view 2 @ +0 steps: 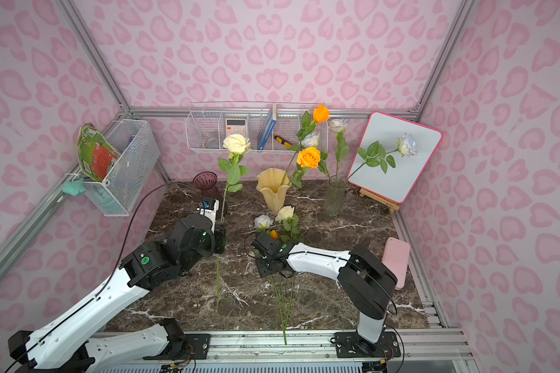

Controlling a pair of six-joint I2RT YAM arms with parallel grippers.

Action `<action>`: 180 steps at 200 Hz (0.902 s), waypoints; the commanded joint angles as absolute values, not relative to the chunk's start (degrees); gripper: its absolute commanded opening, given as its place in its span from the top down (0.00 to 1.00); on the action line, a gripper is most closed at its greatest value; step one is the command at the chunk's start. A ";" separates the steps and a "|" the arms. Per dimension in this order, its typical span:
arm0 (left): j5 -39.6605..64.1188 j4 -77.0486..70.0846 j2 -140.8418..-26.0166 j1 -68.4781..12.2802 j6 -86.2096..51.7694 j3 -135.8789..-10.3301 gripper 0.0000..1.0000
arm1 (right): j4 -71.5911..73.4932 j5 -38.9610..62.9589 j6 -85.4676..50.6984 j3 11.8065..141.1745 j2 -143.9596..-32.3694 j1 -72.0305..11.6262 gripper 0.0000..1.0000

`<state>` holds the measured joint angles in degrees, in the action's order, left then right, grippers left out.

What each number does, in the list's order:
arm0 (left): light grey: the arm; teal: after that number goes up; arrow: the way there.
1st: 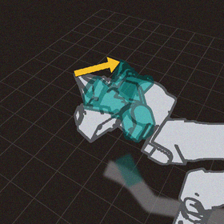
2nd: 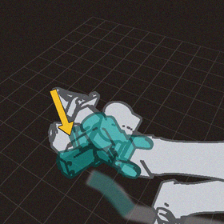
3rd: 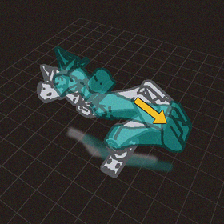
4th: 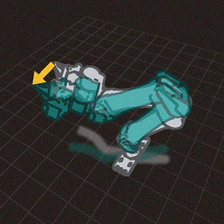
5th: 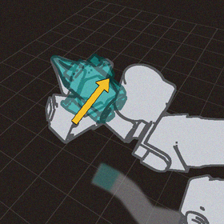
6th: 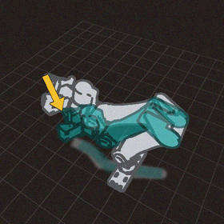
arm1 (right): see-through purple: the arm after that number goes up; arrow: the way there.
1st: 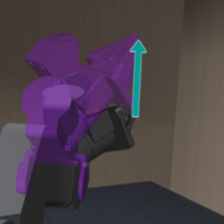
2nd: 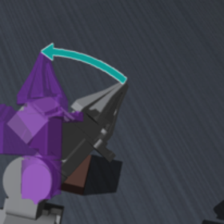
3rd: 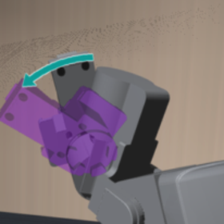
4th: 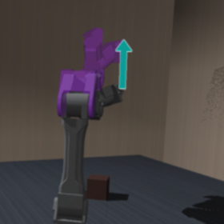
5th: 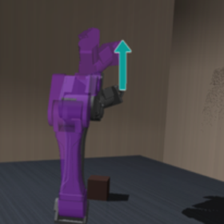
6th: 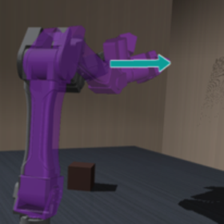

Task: Arrange the flowers in different vases according to their colors
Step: Pick up the flower at the center of the board.

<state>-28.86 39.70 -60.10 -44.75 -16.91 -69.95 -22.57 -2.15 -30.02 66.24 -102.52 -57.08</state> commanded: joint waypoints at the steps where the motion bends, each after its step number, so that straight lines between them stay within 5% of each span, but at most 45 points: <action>1: -32.76 33.30 -60.47 -44.01 -8.97 -71.57 1.00 | -23.07 -0.62 -30.41 66.06 -103.34 -56.52 0.44; 88: -30.36 23.83 -60.38 -36.97 -2.24 -73.12 1.00 | -23.20 1.37 -28.61 68.59 -109.29 -55.55 0.51; 180: -28.62 8.04 -61.60 -30.11 6.89 -70.83 1.00 | -25.90 -1.19 -28.26 71.18 -111.56 -55.15 0.96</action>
<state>-29.47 16.78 -61.34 -31.88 2.61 -71.44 -22.70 -0.36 -28.42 70.81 -111.13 -55.02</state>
